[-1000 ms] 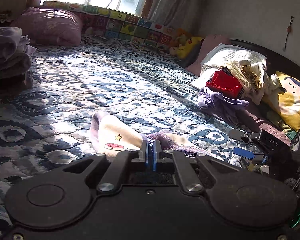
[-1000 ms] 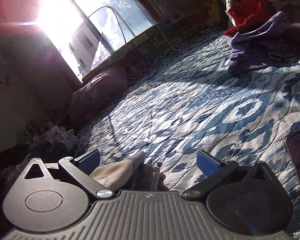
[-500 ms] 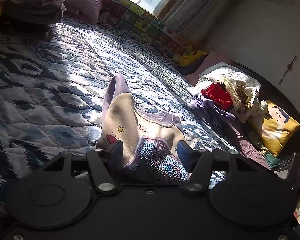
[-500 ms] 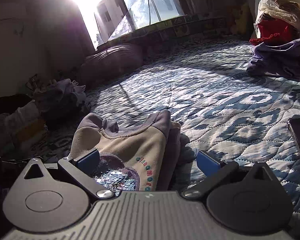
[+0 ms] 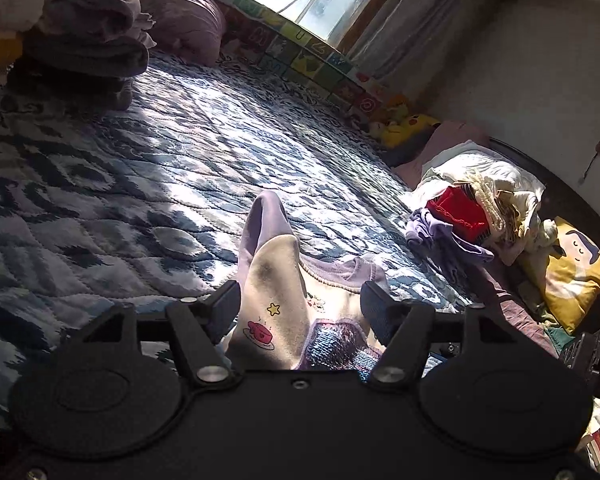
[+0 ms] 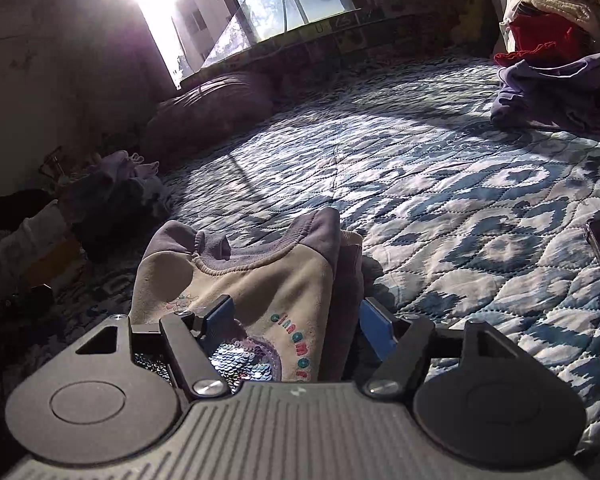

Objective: Fold clothes
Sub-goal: 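Lift the sweatshirt with the left tool while the right tool grasps a purple sleeve cuff, then carry the sweatshirt with both tools to open bed space and lay it down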

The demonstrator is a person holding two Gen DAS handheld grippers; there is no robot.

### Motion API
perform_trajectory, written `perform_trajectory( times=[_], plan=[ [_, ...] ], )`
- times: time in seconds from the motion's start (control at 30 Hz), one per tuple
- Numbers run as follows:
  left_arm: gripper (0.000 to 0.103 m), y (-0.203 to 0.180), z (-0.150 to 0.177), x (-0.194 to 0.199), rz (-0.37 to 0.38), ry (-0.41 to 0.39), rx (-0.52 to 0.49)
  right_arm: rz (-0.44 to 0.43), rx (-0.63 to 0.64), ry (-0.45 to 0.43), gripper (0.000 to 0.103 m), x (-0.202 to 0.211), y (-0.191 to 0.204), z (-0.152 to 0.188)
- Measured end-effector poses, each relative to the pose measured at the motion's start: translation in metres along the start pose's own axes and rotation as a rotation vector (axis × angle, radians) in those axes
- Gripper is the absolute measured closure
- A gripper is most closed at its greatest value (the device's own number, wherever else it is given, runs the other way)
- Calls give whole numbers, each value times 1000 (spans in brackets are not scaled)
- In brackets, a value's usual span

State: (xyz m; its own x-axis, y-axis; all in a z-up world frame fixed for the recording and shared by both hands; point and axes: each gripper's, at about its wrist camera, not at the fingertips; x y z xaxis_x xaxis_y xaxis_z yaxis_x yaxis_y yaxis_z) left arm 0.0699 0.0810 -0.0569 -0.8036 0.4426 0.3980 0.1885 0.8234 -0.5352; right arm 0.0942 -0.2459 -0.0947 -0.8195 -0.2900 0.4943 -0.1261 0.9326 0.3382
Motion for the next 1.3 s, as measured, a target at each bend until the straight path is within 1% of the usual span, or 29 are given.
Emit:
perform_trajectory(
  times=[0.07, 0.23, 0.33, 0.4, 0.43, 0.53, 0.6, 0.7, 0.73, 0.77, 0.8, 0.83, 0.87, 0.9, 0.93, 1.07, 1.17, 1.3],
  plan=[
    [38, 3, -10, -15, -16, 4, -22, 7, 63, -16, 34, -13, 6, -1],
    [38, 18, -27, -66, -53, 21, -68, -9, 40, -20, 34, -43, -3, -8],
    [39, 30, -31, -87, -24, 0, -52, -27, 74, -36, 34, -55, -2, -13],
    [43, 35, -29, -94, 5, -2, -26, -23, 91, -30, 36, -68, -2, -17],
    [43, 37, -28, -97, 17, 1, -20, -23, 94, -27, 36, -74, -3, -18],
    [47, 37, -31, -107, 39, 35, -50, -36, 55, -21, 37, -87, -9, -26],
    [47, 38, -39, -115, 59, 51, -69, -50, 32, -28, 37, -94, -13, -32],
    [47, 45, -56, -133, 111, 74, -45, -58, 15, 0, 37, -106, -20, -35],
    [47, 46, -58, -139, 116, 86, -44, -79, -6, 12, 39, -109, -23, -36],
    [47, 47, -59, -145, 117, 103, -51, -96, -24, 16, 52, -110, -25, -36],
    [59, 47, -58, -150, 113, 121, -65, -98, -30, 16, 61, -111, -25, -36],
    [73, 47, -56, -152, 107, 126, -68, -102, -24, 8, 63, -110, -25, -36],
    [96, 48, -54, -153, 102, 130, -66, -112, -17, 2, 73, -108, -24, -36],
    [97, 47, -53, -150, 110, 125, -70, -129, -16, -2, 87, -106, -23, -36],
    [98, 45, -53, -145, 121, 109, -80, -146, -19, -14, 90, -103, -22, -36],
    [98, 35, -57, -121, 169, 58, -67, -206, -19, -76, 93, -79, -17, -38],
    [99, 21, -55, -94, 165, 24, -77, -251, -35, -107, 93, -51, -13, -41],
    [99, 3, -52, -52, 171, -29, -83, -272, -6, -140, 93, -12, -2, -48]
  ],
)
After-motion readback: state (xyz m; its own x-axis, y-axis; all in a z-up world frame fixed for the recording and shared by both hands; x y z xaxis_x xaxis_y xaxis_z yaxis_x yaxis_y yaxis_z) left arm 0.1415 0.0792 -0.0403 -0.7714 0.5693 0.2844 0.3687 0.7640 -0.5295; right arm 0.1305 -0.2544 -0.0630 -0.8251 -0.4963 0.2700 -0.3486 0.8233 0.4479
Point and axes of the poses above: each gripper's, at about its wrist camera, not at the fingertips, and x roughly against the way its jaws point, y to its left, z to its underside, and after that the axes turned 4 degrees about z, right-handed
